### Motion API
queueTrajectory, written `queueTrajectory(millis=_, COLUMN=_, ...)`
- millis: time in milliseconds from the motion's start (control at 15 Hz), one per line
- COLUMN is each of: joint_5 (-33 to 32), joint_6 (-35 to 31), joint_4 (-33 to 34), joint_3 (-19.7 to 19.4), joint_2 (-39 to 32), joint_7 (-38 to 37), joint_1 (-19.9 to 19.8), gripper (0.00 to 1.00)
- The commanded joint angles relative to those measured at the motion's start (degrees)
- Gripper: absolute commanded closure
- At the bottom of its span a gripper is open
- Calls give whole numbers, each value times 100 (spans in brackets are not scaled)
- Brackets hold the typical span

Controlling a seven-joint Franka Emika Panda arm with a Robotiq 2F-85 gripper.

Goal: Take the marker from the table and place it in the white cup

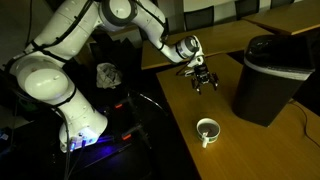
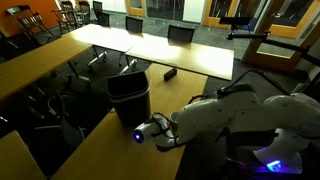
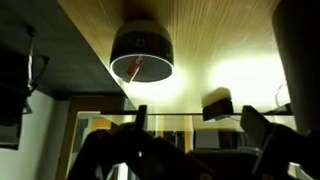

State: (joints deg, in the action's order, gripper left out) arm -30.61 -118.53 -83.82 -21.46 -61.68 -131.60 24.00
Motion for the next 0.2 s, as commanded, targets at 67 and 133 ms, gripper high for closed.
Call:
queueTrajectory(millis=67, joint_5=56, joint_6=-859, joint_4=-1200, joint_3=644, joint_2=1213, joint_7=389, joint_1=-424, gripper=0)
queueTrajectory(millis=133, joint_5=85, joint_6=-1061, joint_4=-1382, joint_3=750, joint_2=1376, joint_7=471, joint_1=-515, gripper=0)
